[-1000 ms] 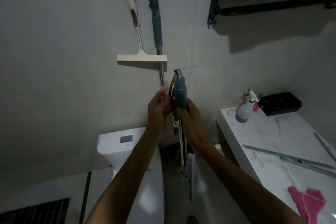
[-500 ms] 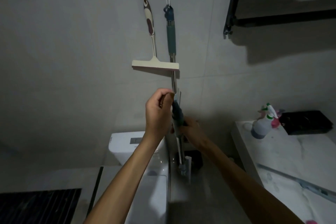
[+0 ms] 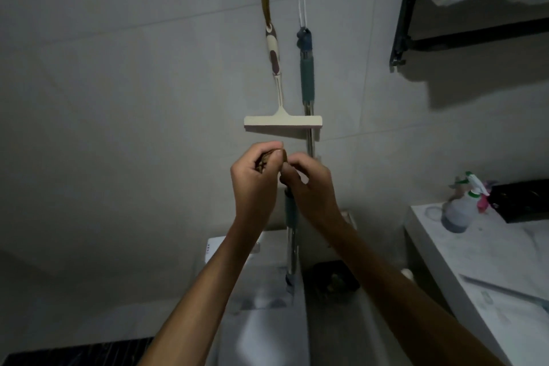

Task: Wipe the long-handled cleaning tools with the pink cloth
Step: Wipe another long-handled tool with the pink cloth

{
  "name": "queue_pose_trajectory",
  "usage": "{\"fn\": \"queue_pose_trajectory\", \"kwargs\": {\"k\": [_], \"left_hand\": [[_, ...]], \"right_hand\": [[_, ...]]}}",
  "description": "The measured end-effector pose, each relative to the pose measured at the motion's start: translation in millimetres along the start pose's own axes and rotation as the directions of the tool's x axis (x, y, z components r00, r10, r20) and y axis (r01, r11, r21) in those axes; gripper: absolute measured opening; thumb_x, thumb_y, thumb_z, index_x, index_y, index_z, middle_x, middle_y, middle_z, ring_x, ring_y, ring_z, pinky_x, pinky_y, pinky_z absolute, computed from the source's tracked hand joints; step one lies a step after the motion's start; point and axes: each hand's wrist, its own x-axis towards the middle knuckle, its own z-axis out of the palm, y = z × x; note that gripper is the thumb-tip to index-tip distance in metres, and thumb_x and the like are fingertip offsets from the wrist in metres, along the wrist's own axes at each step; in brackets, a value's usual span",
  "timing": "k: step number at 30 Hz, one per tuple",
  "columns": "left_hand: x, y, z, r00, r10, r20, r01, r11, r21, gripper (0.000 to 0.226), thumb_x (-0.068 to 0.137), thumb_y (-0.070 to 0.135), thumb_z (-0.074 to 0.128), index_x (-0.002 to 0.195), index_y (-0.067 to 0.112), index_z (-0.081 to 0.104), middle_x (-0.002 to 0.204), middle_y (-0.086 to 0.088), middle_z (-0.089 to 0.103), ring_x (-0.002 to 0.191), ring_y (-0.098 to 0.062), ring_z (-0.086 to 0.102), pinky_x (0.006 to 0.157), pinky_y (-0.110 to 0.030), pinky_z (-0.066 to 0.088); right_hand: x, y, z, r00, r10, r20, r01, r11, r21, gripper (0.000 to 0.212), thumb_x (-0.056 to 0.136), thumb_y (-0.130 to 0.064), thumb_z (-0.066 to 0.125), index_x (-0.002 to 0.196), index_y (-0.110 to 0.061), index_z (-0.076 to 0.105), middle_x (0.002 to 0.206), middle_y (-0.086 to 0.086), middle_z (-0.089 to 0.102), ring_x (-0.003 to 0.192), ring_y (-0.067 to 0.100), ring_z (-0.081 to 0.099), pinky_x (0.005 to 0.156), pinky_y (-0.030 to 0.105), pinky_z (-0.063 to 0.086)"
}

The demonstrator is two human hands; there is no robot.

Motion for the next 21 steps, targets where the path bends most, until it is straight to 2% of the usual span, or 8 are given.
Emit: {"fn": "queue_pose_trajectory", "kwargs": {"k": [2, 5, 8, 10, 12, 15, 18, 21], "left_hand": [[5.6, 0.6, -20.9, 1.000, -0.023, -0.013, 0.023, 1.000, 0.001, 0.019, 0.093, 0.000, 0.063, 0.099, 0.015, 0.071, 0.084, 0.009, 0.071, 0.081, -0.008, 0.068, 0.073, -0.018, 0.054], [15.9, -5.3, -53.8, 0.999, -0.042, 0.000, 0.042, 0.999, 0.033, 0.021, 0.088, 0.001, 0.068, 0.101, 0.016, 0.070, 0.082, 0.007, 0.070, 0.075, -0.004, 0.067, 0.070, -0.017, 0.053], [22.9, -25.9, -84.0, 0.968, 0.094, 0.231, -0.146, 0.965, 0.218, 0.003, 0.086, 0.012, 0.071, 0.084, 0.011, 0.071, 0.071, 0.004, 0.066, 0.065, -0.008, 0.062, 0.062, -0.024, 0.049], [22.4, -40.8, -97.9, 0.947, 0.035, 0.320, -0.129, 0.953, 0.275, 0.020, 0.089, 0.012, 0.070, 0.069, 0.012, 0.065, 0.063, 0.003, 0.059, 0.058, -0.009, 0.054, 0.058, -0.025, 0.043], [23.2, -46.8, -109.7, 0.949, -0.009, 0.315, -0.081, 0.959, 0.272, 0.023, 0.090, 0.006, 0.067, 0.068, 0.013, 0.062, 0.062, 0.003, 0.057, 0.058, -0.008, 0.052, 0.058, -0.020, 0.042], [30.6, -47.9, -122.7, 0.973, 0.016, 0.230, -0.071, 0.971, 0.230, 0.015, 0.089, 0.002, 0.063, 0.074, 0.004, 0.064, 0.066, -0.004, 0.062, 0.062, -0.013, 0.058, 0.059, -0.018, 0.046], [43.6, -44.0, -124.9, 0.987, 0.023, 0.159, -0.057, 0.976, 0.210, 0.016, 0.089, -0.004, 0.062, 0.078, 0.007, 0.064, 0.068, 0.002, 0.063, 0.063, -0.008, 0.059, 0.060, -0.016, 0.047], [52.7, -41.3, -124.4, 0.993, 0.042, 0.111, -0.067, 0.970, 0.235, 0.024, 0.090, -0.003, 0.062, 0.079, 0.018, 0.065, 0.071, 0.010, 0.064, 0.067, -0.004, 0.060, 0.062, -0.017, 0.048]], "right_hand": [[2.4, -7.6, 24.0, 0.997, 0.061, -0.056, -0.059, 0.997, 0.049, 0.020, 0.101, -0.014, 0.051, 0.088, -0.005, 0.064, 0.077, -0.002, 0.059, 0.072, 0.008, 0.058, 0.067, 0.018, 0.048], [2.7, -21.0, 54.4, 0.968, 0.161, -0.191, -0.126, 0.975, 0.181, 0.019, 0.103, -0.003, 0.047, 0.088, -0.001, 0.059, 0.074, 0.011, 0.056, 0.067, 0.023, 0.054, 0.061, 0.027, 0.047], [4.9, -29.6, 75.8, 0.946, 0.160, -0.281, -0.122, 0.982, 0.147, 0.018, 0.103, -0.001, 0.045, 0.089, 0.000, 0.057, 0.073, 0.011, 0.053, 0.065, 0.022, 0.053, 0.059, 0.033, 0.046], [6.1, -31.1, 86.3, 0.944, 0.150, -0.294, -0.131, 0.988, 0.080, 0.018, 0.102, 0.000, 0.046, 0.086, 0.000, 0.057, 0.071, 0.008, 0.054, 0.064, 0.015, 0.052, 0.058, 0.027, 0.045], [5.4, -30.1, 95.4, 0.938, 0.165, -0.306, -0.158, 0.986, 0.045, 0.021, 0.101, 0.001, 0.046, 0.082, -0.001, 0.056, 0.069, 0.006, 0.053, 0.061, 0.012, 0.050, 0.056, 0.022, 0.044], [6.2, -23.5, 104.7, 0.921, 0.257, -0.293, -0.229, 0.965, 0.126, 0.025, 0.100, 0.003, 0.046, 0.077, -0.002, 0.054, 0.067, 0.006, 0.052, 0.059, 0.012, 0.052, 0.057, 0.021, 0.047], [16.8, -21.9, 115.2, 0.958, 0.238, -0.158, -0.222, 0.969, 0.113, 0.023, 0.098, 0.005, 0.049, 0.080, -0.007, 0.058, 0.073, 0.004, 0.059, 0.069, 0.013, 0.059, 0.066, 0.022, 0.051], [36.0, -23.8, 125.8, 0.982, 0.176, -0.067, -0.171, 0.983, 0.066, 0.020, 0.096, 0.000, 0.051, 0.083, -0.012, 0.062, 0.076, -0.002, 0.061, 0.070, 0.010, 0.060, 0.066, 0.021, 0.051]]}}
